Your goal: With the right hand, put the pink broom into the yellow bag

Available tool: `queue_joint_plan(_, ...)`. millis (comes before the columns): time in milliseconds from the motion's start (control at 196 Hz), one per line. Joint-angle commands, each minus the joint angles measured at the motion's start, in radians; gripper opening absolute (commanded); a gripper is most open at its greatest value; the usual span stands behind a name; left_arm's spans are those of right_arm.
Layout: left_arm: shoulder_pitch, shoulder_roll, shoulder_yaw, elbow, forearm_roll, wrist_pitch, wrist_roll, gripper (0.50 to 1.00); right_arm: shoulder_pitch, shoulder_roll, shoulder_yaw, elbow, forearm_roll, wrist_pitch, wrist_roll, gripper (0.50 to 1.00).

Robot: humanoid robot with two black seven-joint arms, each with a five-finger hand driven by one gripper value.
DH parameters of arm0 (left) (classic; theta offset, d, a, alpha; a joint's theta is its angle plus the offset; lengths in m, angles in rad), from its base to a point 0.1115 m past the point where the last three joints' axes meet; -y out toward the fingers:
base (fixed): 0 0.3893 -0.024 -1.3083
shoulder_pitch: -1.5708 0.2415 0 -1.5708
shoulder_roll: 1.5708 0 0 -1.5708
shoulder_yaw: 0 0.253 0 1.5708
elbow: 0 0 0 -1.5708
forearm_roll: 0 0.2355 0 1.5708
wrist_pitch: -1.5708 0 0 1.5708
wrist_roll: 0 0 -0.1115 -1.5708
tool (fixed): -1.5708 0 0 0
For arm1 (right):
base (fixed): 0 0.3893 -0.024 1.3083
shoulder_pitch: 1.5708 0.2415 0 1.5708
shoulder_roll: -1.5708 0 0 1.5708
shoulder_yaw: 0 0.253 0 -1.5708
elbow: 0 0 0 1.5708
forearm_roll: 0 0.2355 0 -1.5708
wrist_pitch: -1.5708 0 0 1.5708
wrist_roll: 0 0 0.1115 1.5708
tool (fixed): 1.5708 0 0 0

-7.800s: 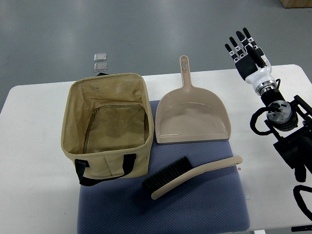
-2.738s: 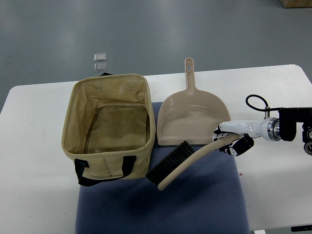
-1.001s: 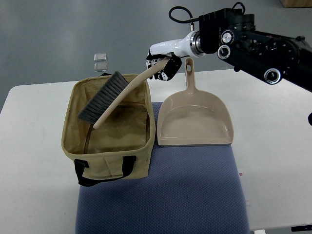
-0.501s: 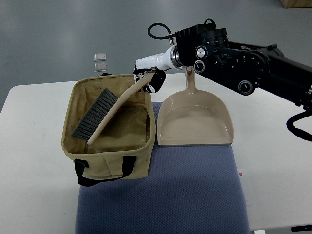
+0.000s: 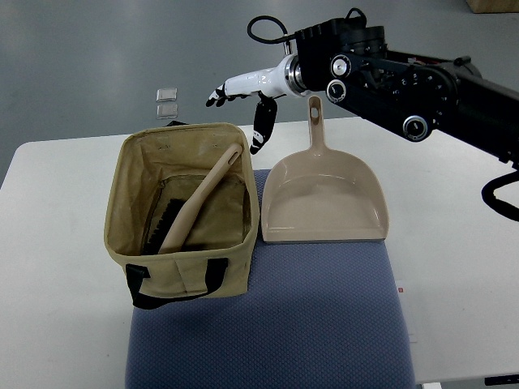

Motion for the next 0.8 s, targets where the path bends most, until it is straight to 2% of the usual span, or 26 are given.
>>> queue_joint_plan(0, 0.0, 0.0, 0.0, -0.001, 0.0, 0.0, 0.0, 1.0, 0.02, -0.053, 0.075, -0.001, 0.025, -0.002, 0.0, 0.928)
queue_joint_plan(266, 0.0, 0.0, 0.0, -0.001, 0.0, 0.0, 0.0, 1.0, -0.021, -0.192, 0.368, -0.002, 0.162, -0.023, 0.003, 0.928)
queue_joint_plan(475, 0.0, 0.0, 0.0, -0.001, 0.0, 0.001, 0.0, 1.0, -0.176, -0.249, 0.644, -0.004, 0.363, -0.114, 0.006, 0.928)
queue_joint_plan(649, 0.0, 0.0, 0.0, -0.001, 0.0, 0.001, 0.0, 1.0, -0.337, -0.24, 0.836, -0.005, 0.59, -0.247, 0.041, 0.928)
queue_joint_plan(736, 0.0, 0.0, 0.0, -0.001, 0.0, 0.001, 0.0, 1.0, -0.41, -0.235, 0.873, -0.005, 0.711, -0.32, 0.089, 0.928)
queue_joint_plan(797, 0.0, 0.0, 0.0, -0.001, 0.0, 0.001, 0.0, 1.0, -0.462, -0.232, 0.879, -0.005, 0.804, -0.367, 0.146, 0.928)
